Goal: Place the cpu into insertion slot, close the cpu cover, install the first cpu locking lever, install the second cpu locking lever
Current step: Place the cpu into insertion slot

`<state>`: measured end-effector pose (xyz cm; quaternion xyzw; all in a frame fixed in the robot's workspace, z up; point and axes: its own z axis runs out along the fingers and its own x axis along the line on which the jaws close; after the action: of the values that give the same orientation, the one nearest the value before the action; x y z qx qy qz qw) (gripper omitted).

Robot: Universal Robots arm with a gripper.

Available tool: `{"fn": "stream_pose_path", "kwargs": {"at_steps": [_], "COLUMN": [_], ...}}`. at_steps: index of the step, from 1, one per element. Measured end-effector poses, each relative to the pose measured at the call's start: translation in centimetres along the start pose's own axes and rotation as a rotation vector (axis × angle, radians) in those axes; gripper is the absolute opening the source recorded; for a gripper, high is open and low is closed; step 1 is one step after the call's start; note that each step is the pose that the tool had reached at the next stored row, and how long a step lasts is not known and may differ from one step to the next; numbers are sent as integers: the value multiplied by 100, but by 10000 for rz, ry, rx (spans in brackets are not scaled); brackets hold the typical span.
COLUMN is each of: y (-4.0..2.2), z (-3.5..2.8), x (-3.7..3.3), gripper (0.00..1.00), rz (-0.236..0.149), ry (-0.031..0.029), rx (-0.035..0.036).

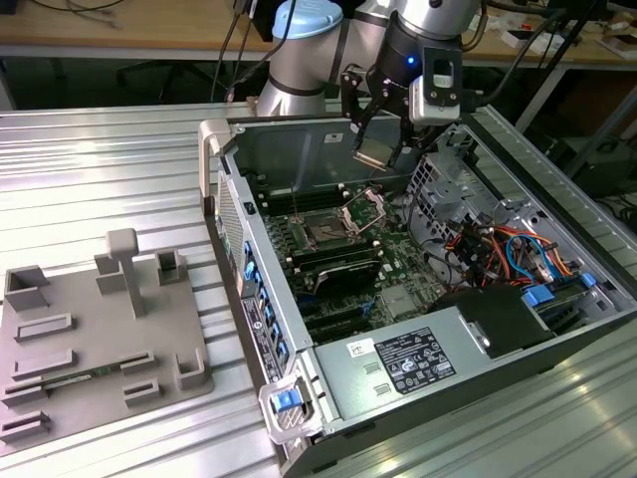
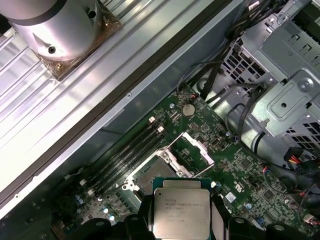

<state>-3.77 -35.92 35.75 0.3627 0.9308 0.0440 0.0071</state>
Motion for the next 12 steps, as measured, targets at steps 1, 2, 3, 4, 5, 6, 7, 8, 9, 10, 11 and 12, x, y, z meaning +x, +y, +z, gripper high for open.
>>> {"fn": "stream_pose_path", "kwargs": {"at_steps": [1,2,3,4,5,6,7,8,9,10,11,12], "y": [0,0,0,0,0,0,0,0,0,0,0,0], "z": [0,1,1,1,1,2,2,2,3,3,4,4], "x": [0,0,0,0,0,0,0,0,0,0,0,0], "gripper": [55,55,55,55,55,55,55,55,55,55,55,55], "rz": [63,172,267,356,503,684,847,936,1014,1140,1292,1372], "ry": [-6,-15,-24,-32,-44,-60,-74,-82,-89,-100,-113,-120], "rx": [-1,-3,-5,-6,-9,-13,-16,-18,-20,-21,-24,-26]}}
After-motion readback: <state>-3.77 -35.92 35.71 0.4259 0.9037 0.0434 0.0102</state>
